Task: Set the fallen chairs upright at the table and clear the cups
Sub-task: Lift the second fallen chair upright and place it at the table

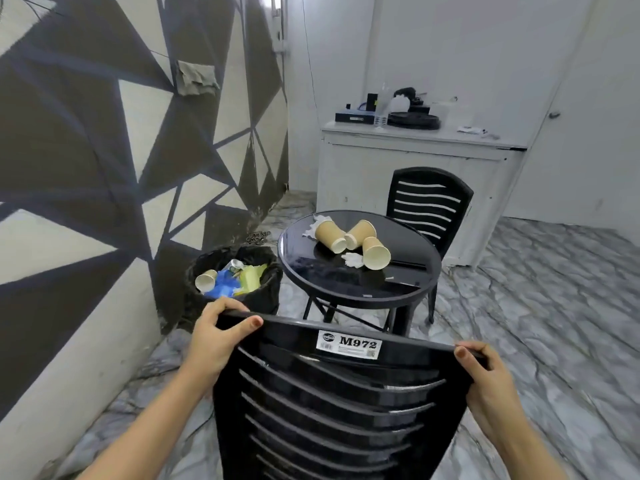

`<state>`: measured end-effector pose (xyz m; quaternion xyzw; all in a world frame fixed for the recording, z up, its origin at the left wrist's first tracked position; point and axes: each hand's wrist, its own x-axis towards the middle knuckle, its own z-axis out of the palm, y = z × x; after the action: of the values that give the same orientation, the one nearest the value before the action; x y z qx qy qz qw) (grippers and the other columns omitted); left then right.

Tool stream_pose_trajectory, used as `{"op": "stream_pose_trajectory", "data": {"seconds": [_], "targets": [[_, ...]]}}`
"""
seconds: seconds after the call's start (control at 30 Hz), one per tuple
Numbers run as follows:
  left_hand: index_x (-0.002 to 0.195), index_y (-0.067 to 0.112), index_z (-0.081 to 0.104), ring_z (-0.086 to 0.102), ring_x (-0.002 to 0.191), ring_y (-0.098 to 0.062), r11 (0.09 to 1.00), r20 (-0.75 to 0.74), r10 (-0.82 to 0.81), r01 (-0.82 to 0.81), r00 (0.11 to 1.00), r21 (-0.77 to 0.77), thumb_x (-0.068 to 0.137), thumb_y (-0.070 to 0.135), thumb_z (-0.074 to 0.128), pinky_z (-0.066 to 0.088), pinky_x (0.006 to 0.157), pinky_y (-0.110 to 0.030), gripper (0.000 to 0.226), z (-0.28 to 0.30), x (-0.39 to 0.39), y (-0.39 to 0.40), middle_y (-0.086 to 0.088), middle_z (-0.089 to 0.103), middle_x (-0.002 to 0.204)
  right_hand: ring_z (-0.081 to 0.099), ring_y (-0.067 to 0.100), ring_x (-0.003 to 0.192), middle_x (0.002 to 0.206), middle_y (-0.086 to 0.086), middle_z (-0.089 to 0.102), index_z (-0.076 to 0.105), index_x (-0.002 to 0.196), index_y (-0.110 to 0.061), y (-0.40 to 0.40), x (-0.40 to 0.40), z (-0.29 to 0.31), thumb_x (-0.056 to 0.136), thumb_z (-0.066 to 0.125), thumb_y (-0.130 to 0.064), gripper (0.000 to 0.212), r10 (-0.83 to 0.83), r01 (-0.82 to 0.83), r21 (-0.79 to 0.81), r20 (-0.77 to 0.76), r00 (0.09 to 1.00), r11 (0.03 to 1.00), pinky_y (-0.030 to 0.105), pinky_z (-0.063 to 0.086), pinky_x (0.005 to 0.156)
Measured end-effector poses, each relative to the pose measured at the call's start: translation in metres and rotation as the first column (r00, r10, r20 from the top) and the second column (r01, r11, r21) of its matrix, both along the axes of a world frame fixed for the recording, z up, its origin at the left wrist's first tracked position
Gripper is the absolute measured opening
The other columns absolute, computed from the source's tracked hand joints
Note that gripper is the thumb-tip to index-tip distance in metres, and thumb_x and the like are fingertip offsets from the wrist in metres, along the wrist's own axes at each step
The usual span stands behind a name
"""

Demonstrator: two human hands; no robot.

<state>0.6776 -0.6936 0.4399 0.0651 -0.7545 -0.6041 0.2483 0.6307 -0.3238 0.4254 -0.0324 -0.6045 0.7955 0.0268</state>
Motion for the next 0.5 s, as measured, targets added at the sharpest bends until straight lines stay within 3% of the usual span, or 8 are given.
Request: {"op": "stream_pose_trajectory", "data": {"seconds": [0.1,0.2,0.27,0.33,0.4,0.47,0.5], "targets": [[0.067,0.028,0.062,0.056,0.079,-0.013,1.000,-0.016,-0.023,0.023,1.000,0.017,0.047,0.049,0.072,0.045,0.076,-0.019,0.031,0.006,-0.036,0.027,0.000,0.062,0.080,0.059,0.005,0.050,0.063,0.000,0.063,0.060,0.071,-0.014,0.026,-0.032,0.004,0.019,0.088,-0.054,0.071,-0.013,0.013,0.020,-0.008,1.000,1.000,0.013,0.048,0.046],[0.066,0.028,0.063,0.055,0.077,-0.012,0.999,-0.033,-0.005,0.006,0.999,0.031,0.046,0.048,0.073,0.044,0.075,-0.018,0.030,0.002,-0.072,0.050,0.009,0.063,0.073,0.058,0.003,0.048,0.062,0.000,0.061,0.062,0.063,-0.019,0.045,-0.067,0.011,0.047,0.079,-0.028,0.025,0.052,-0.053,-0.030,-0.029,0.998,0.998,0.013,0.047,0.045],[0.067,0.027,0.062,0.054,0.075,-0.009,0.999,-0.041,0.016,-0.014,0.999,0.042,0.046,0.048,0.073,0.043,0.072,-0.011,0.031,-0.003,-0.093,0.061,0.003,0.062,0.078,0.058,0.004,0.047,0.066,0.002,0.058,0.059,0.070,-0.015,0.059,-0.095,0.010,0.068,0.069,-0.008,0.012,0.066,-0.067,-0.048,-0.024,0.998,0.997,0.013,0.047,0.044],[0.069,0.027,0.061,0.054,0.077,-0.011,0.999,-0.036,0.022,-0.021,0.999,0.030,0.047,0.048,0.073,0.042,0.071,-0.009,0.033,-0.009,-0.111,0.070,-0.007,0.059,0.083,0.057,0.005,0.045,0.064,0.002,0.057,0.056,0.074,-0.012,0.073,-0.123,0.005,0.085,0.051,0.001,0.017,0.085,-0.085,-0.064,-0.011,0.996,0.994,0.013,0.046,0.043],[0.070,0.029,0.060,0.053,0.078,-0.009,1.000,-0.034,0.013,-0.013,0.999,-0.011,0.047,0.048,0.073,0.041,0.071,-0.009,0.032,-0.017,-0.122,0.082,-0.011,0.057,0.085,0.056,0.005,0.046,0.056,-0.006,0.061,0.060,0.067,-0.015,0.088,-0.145,-0.008,0.090,0.043,0.001,0.032,0.081,-0.080,-0.111,0.006,0.997,0.991,0.013,0.045,0.043],[0.070,0.030,0.060,0.052,0.076,-0.006,0.998,-0.017,0.002,-0.003,1.000,-0.058,0.045,0.048,0.073,0.039,0.068,-0.008,0.034,-0.029,-0.129,0.094,-0.012,0.056,0.086,0.056,0.007,0.049,0.053,-0.009,0.061,0.065,0.055,-0.020,0.098,-0.160,-0.025,0.091,0.042,-0.007,0.044,0.075,-0.071,-0.155,0.020,0.997,0.985,0.012,0.044,0.043],[0.071,0.030,0.059,0.052,0.076,-0.007,0.997,-0.013,0.007,-0.008,1.000,-0.075,0.043,0.051,0.074,0.039,0.068,-0.009,0.038,-0.036,-0.130,0.097,-0.012,0.055,0.085,0.057,0.010,0.052,0.054,-0.008,0.062,0.066,0.053,-0.021,0.101,-0.165,-0.035,0.087,0.051,-0.016,0.037,0.084,-0.080,-0.165,0.018,0.996,0.983,0.012,0.045,0.044]]}}
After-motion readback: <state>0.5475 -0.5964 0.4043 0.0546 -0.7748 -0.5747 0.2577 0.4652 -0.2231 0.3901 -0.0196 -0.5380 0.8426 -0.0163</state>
